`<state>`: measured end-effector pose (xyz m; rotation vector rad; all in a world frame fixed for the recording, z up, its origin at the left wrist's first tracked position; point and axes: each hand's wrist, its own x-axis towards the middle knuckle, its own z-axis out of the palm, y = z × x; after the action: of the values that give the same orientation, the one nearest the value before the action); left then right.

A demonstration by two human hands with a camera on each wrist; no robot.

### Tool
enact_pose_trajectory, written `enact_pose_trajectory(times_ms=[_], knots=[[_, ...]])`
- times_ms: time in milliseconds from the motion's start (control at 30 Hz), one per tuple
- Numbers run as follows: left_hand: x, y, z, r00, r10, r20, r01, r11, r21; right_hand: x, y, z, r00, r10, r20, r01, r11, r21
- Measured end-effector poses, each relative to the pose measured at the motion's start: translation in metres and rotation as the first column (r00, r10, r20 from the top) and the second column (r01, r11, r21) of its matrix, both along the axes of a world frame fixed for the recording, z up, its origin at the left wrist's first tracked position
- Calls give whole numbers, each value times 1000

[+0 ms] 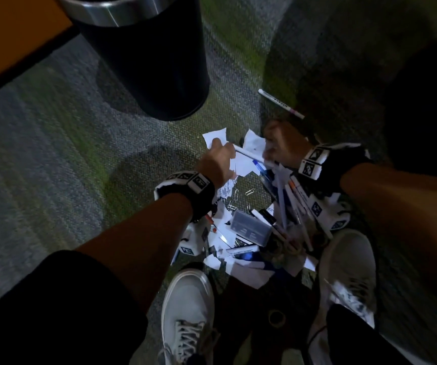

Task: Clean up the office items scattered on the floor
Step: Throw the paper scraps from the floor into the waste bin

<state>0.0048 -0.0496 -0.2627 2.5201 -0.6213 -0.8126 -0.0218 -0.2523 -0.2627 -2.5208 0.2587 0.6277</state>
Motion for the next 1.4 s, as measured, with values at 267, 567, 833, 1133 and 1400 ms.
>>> enact_pose_trajectory(times_ms=[267, 567, 833, 1133, 1400], knots=[[3, -1, -6, 997, 69, 24, -71, 996, 60, -12, 8, 5, 993, -118, 21, 118, 993, -2], [10, -1, -12, 993, 84, 88, -91, 992, 82, 2, 24, 13, 992, 67, -108, -96, 952, -290], [2, 11, -14, 994, 104, -28, -107, 980, -166, -13, -5, 14, 988, -155, 20, 156, 986, -51], [31, 47, 9, 966, 145, -215, -195, 953, -232, -13, -13, 37, 956, -287, -52, 292, 933, 211], [82, 23, -3, 998, 57, 33, -56, 998, -17, -2, 4, 6, 999, -31, -8, 32, 999, 33]])
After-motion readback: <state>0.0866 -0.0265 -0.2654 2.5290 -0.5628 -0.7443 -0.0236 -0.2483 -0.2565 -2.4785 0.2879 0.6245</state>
